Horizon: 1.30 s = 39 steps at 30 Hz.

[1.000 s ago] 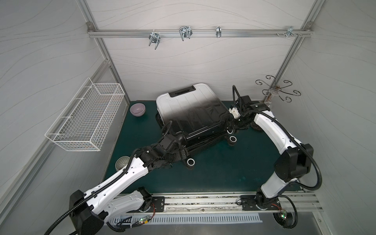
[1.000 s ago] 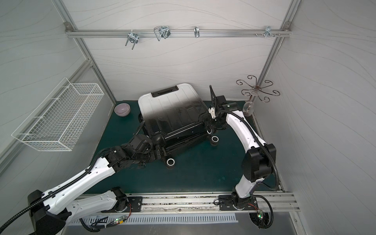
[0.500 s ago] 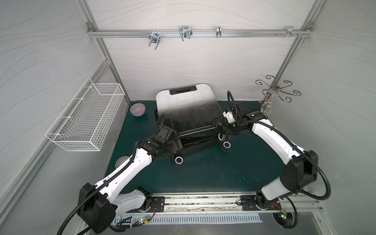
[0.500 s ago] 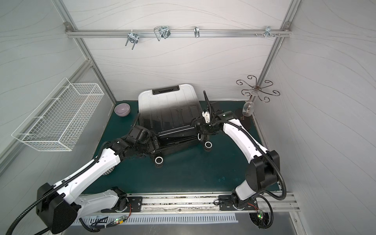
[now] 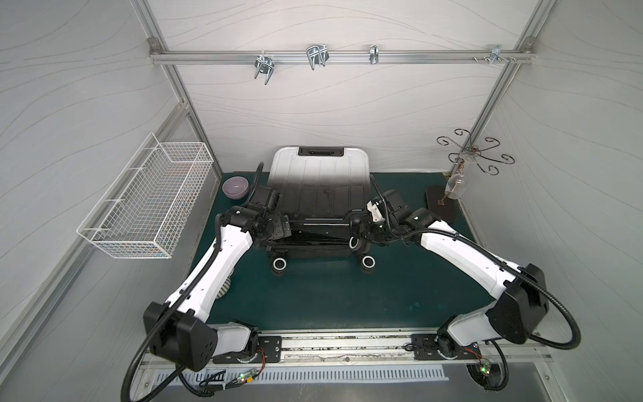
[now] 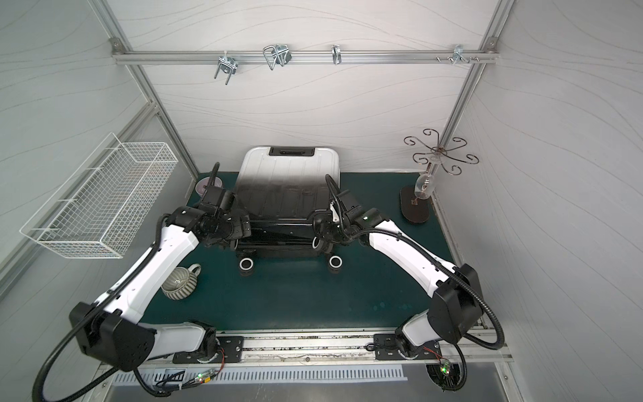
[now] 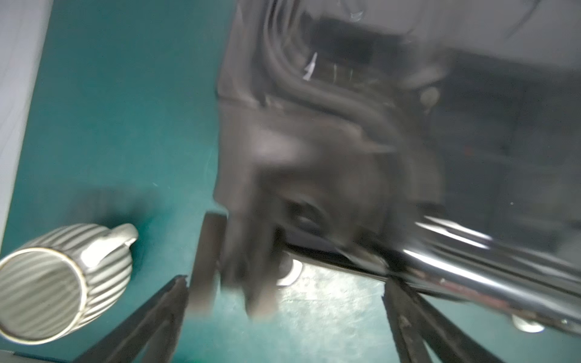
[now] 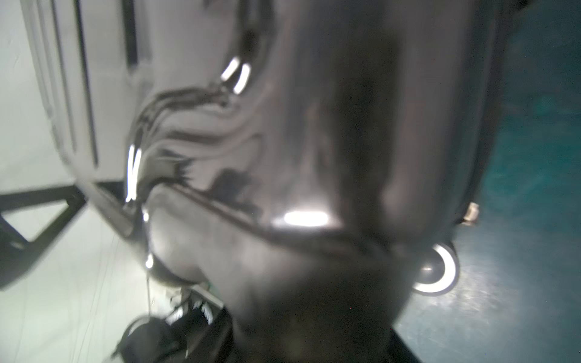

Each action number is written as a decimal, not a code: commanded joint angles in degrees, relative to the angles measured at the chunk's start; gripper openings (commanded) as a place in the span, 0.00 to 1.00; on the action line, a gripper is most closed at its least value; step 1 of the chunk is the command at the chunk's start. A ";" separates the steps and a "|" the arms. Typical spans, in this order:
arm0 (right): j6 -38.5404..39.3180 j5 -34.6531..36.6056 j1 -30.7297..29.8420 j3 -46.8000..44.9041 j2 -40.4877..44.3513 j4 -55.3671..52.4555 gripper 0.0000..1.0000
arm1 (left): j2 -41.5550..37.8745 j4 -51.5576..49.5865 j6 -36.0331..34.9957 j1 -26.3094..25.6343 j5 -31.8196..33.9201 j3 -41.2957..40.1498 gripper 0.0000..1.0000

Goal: Close the suitcase zippers
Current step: Adjust the suitcase at the center of the board, then pick up the suitcase from the center of the board.

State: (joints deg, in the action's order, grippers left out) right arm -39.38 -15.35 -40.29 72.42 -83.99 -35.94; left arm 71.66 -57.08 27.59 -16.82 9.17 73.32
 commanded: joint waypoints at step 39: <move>11.36 -0.91 26.18 -29.38 20.87 8.14 0.67 | 32.53 11.23 10.50 -42.29 17.51 21.68 0.60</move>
State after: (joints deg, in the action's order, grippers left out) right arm -29.93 -15.73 -14.33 42.98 -63.37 -29.23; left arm 104.40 -50.39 39.13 -59.94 25.10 95.72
